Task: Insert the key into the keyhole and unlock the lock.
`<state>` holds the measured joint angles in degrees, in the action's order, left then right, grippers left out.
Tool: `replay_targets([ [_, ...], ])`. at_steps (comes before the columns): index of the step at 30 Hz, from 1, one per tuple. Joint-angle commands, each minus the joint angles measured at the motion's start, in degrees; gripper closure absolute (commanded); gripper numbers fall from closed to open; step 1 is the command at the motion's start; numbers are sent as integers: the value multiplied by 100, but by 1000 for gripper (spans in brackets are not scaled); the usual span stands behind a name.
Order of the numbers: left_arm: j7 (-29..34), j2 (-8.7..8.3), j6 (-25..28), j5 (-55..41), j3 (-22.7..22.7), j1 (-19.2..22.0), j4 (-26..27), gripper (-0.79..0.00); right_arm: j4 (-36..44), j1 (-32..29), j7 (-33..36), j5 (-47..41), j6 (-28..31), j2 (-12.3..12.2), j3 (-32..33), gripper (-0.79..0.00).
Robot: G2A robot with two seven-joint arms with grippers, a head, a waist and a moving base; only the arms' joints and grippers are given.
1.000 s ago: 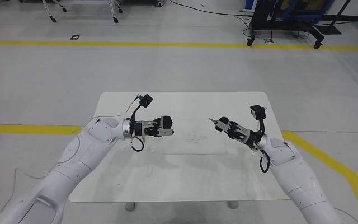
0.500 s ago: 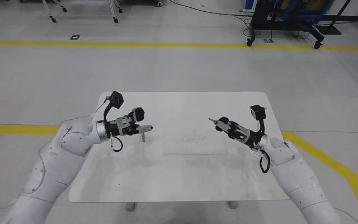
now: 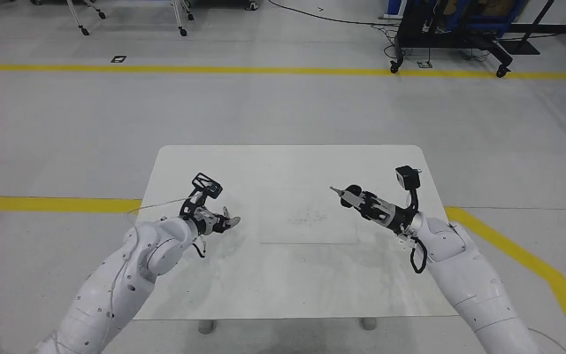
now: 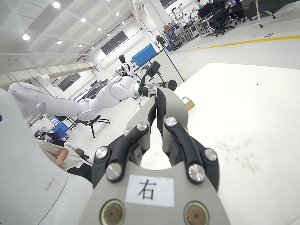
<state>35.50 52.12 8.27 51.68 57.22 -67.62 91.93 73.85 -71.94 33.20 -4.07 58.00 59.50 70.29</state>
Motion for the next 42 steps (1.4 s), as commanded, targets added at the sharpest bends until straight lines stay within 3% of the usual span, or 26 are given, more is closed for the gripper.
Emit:
replay_targets([
  [1, 39, 62, -71, 21, -133, 147, -209, -693, 0, 0, 0, 0, 0, 0, 0, 0],
  [4, 155, 144, -83, -65, -296, 299, -409, -643, 0, 0, 0, 0, 0, 0, 0, 0],
  [10, 198, 262, -183, -41, -483, 460, -672, -449, 0, 0, 0, 0, 0, 0, 0, 0],
  [14, 261, 318, -266, -2, -541, 523, -765, -360, 0, 0, 0, 0, 0, 0, 0, 0],
  [17, 349, 342, -300, 41, -548, 542, -812, 0, 0, 0, 0, 0, 0, 0, 0, 0],
  [26, 423, 396, -368, 255, -532, 532, -854, 0, 0, 0, 0, 0, 0, 0, 0, 0],
  [37, 409, 454, -84, 143, -429, 560, -951, 0, 0, 0, 0, 0, 0, 0, 0, 0],
  [38, 409, 456, -65, 127, -410, 558, -954, -55, 0, 0, 0, 0, 0, 0, 0, 0],
  [40, 419, 462, -43, 126, -383, 556, -954, -286, 0, 0, 0, 0, 0, 0, 0, 0],
  [42, 424, 469, -21, 120, -362, 552, -945, -329, 0, 0, 0, 0, 0, 0, 0, 0],
])
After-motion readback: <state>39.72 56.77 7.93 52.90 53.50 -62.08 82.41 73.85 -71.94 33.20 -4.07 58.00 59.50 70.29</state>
